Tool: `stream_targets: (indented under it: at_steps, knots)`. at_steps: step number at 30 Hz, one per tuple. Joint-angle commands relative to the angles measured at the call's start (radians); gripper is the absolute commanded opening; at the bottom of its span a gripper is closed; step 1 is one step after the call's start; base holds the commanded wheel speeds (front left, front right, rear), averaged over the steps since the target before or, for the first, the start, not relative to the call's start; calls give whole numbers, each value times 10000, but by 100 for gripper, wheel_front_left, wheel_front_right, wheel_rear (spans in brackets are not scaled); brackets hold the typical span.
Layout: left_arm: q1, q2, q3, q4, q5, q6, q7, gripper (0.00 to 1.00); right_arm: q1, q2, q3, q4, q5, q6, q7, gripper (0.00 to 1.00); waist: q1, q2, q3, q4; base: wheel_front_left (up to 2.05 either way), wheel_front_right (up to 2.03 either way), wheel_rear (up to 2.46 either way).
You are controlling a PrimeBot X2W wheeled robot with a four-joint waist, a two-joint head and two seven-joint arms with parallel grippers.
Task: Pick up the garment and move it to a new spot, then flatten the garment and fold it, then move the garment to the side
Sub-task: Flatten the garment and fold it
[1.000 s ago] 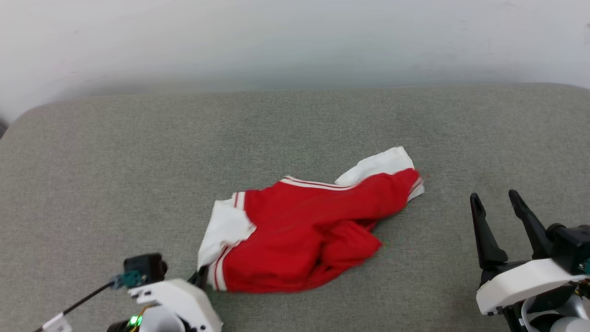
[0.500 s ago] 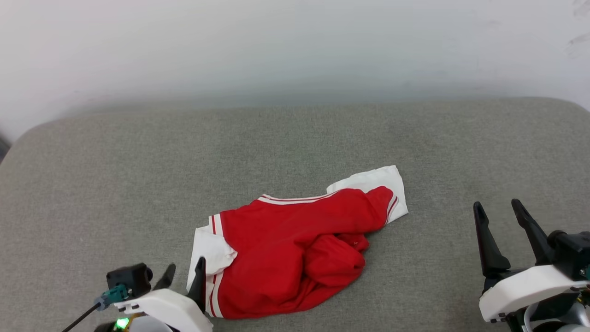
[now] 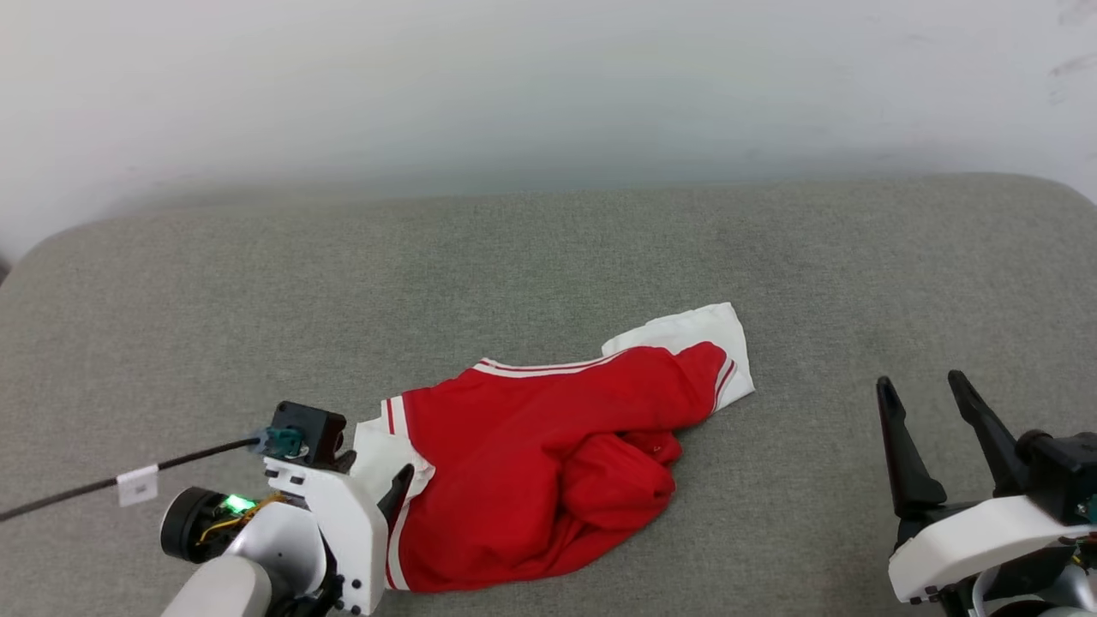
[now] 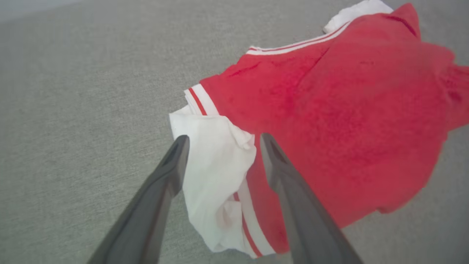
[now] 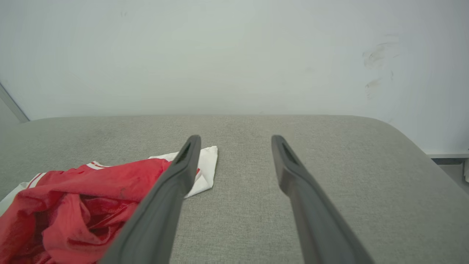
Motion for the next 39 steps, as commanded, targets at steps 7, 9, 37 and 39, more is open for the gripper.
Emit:
stream_targets:
  at_steps: [7,9,37,39]
  knots:
    - [-529,766,-517,667,-415,-647,2355,100,-259,25,131,179,187,-7,-215,100,0,0,566,-362,0,0,0]
    - [-569,767,-519,699,-482,-683,2474,100,-267,25,112,216,240,-7,-235,100,0,0,622,-395,0,0,0]
    - [1469,-710,2405,1738,-2671,914,-794,97,-635,42,-328,235,348,-7,-362,100,0,0,1160,197,0,0,0]
    - [1365,-799,2332,1729,-2527,855,-1117,100,-616,42,-352,219,295,-7,-344,100,0,0,1086,233,0,0,0]
